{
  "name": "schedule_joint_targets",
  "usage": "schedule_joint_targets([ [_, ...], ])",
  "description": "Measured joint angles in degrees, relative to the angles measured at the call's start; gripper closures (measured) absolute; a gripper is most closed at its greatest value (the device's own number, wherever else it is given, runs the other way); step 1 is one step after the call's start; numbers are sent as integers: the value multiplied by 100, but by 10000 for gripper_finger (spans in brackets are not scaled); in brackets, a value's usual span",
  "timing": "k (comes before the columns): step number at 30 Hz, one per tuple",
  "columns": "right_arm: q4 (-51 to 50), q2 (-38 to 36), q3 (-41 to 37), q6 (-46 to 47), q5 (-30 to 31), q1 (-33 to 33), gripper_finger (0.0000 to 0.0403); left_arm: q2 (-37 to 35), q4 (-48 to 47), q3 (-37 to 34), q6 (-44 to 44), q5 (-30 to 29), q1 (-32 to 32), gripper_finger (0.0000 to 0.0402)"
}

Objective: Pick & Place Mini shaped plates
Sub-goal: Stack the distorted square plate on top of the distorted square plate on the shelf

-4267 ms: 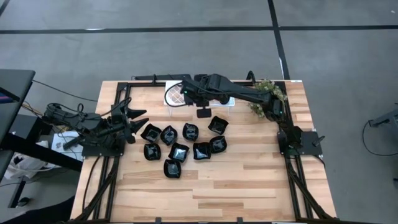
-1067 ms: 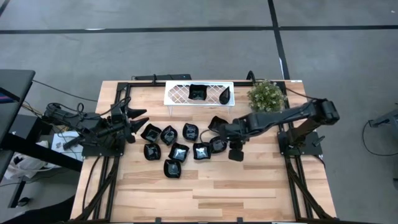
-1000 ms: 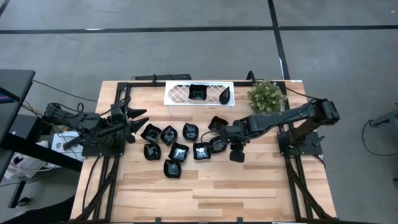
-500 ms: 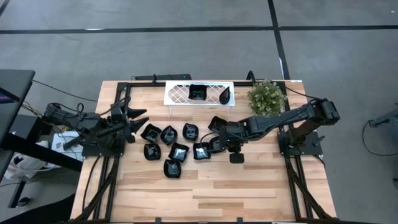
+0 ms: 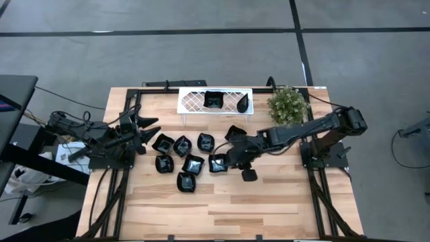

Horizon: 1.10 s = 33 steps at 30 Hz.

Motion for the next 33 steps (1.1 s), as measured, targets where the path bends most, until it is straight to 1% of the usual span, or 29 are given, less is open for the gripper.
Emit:
schedule_joint_targets([
  [5, 384, 0, 0, -356, 21, 144, 332, 0, 21, 0, 0, 0, 0, 187],
  [9, 514, 0, 23, -397, 29, 176, 332, 0, 29, 0, 0, 0, -1, 187],
  [13, 468, 147, 315, -368, 50, 200, 332, 0, 30, 0, 0, 0, -1, 187],
  [15, 402, 357, 579, -359, 68, 238, 332, 0, 34, 0, 0, 0, 0, 187],
  [18, 61, 718, 980, -399, 218, 243, 332, -2, 50, 0, 0, 0, -2, 187],
  [21, -267, 1012, 1322, -486, 241, 211, 332, -1, 71, 0, 0, 0, -2, 187],
  [23, -310, 1203, 1569, -489, 245, 194, 332, 0, 83, 0, 0, 0, 0, 187],
  [33, -1799, 2067, 2639, -489, 261, 171, 332, 0, 175, 0, -2, 0, -2, 187],
])
